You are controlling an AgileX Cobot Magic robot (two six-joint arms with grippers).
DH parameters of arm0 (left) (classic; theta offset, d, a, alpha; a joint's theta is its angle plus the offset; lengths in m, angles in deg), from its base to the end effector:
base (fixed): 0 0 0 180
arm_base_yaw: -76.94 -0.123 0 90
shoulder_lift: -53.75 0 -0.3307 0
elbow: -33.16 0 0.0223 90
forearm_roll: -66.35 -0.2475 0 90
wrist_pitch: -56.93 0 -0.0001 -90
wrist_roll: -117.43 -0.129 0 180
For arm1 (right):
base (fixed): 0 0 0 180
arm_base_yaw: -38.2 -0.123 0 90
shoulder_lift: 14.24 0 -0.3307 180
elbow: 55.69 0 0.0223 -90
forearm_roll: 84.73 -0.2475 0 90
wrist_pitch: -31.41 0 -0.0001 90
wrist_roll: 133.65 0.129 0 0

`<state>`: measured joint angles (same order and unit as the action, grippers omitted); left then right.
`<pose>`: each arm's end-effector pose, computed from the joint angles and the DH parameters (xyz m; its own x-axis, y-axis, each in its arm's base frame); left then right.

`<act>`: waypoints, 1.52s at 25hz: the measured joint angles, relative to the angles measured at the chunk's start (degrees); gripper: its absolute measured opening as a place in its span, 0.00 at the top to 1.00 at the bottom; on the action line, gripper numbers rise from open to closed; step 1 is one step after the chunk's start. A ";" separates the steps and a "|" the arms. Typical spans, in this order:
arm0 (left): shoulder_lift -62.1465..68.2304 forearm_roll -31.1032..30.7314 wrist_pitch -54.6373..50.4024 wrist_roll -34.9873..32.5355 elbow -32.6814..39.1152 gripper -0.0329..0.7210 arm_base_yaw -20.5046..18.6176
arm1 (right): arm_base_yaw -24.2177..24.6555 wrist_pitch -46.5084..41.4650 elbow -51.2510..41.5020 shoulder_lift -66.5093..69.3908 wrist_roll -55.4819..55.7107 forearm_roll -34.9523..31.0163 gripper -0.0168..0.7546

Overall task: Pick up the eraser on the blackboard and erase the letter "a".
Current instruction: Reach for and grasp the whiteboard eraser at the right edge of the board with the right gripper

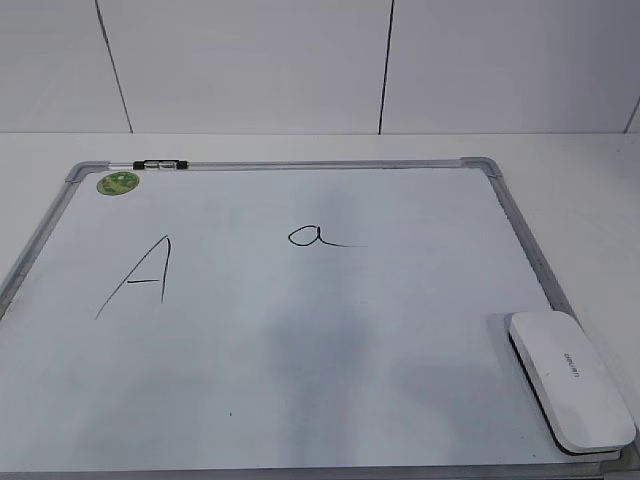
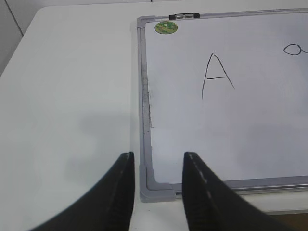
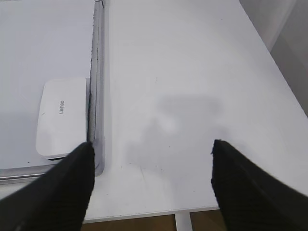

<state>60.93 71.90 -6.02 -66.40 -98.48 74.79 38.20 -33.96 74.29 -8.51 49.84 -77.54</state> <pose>-0.0232 -0.0120 0.2616 -0.4740 0.0048 -0.8805 0.0491 0.9986 -0.0210 -0.0272 -0.0147 0.2478 -0.5134 0.0083 -0.8581 0.1019 0.9935 -0.0513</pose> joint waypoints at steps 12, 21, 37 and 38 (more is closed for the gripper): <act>0.00 0.00 0.00 0.00 0.00 0.64 0.00 | 0.00 0.00 0.00 0.00 0.00 0.00 0.22; 0.00 0.00 0.00 0.00 0.00 0.63 0.00 | 0.00 0.00 0.00 0.00 0.00 0.00 0.22; 0.00 0.00 0.00 0.00 0.00 0.61 0.00 | 0.00 -1.20 4.95 0.34 0.00 -4.51 0.22; 0.00 0.00 0.00 0.00 0.00 0.62 0.00 | 0.00 -1.31 6.66 1.31 0.00 -4.51 0.22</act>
<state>60.93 71.90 -6.02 -66.40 -98.48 74.79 38.20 -35.27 80.95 -7.21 49.84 -82.05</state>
